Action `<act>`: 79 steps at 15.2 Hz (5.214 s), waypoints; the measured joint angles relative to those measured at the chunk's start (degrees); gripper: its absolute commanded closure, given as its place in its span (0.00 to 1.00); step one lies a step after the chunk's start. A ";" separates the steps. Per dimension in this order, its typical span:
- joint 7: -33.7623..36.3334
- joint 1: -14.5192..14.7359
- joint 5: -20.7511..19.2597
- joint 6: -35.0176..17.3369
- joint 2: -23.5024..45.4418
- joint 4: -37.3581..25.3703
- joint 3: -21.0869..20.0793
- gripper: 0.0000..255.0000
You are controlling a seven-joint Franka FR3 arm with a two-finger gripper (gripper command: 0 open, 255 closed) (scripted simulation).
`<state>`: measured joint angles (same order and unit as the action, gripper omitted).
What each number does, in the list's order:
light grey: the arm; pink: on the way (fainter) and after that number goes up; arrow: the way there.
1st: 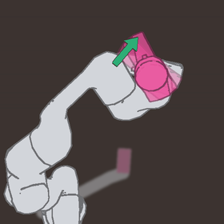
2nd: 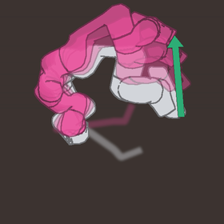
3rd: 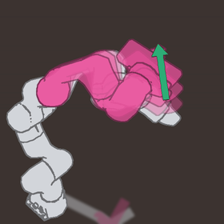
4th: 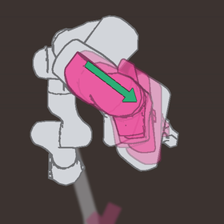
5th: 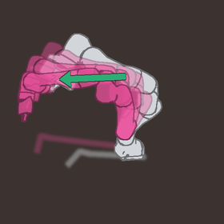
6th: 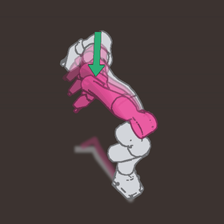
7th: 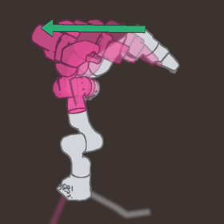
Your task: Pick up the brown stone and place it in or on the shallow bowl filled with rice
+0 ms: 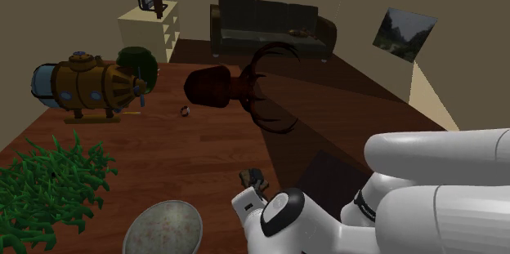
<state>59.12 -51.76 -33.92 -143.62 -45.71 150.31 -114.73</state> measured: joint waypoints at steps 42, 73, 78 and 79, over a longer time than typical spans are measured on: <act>-13.90 32.89 -2.09 14.39 7.29 4.74 40.10 1.00; -25.13 -17.29 18.51 42.65 -11.04 -64.22 -6.29 1.00; -23.78 -17.97 19.34 41.30 -12.74 -63.95 -7.51 1.00; -23.52 -18.05 19.45 40.93 -13.01 -63.74 -7.70 1.00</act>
<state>35.60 -69.82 -14.48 -102.69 -58.72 86.58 -122.43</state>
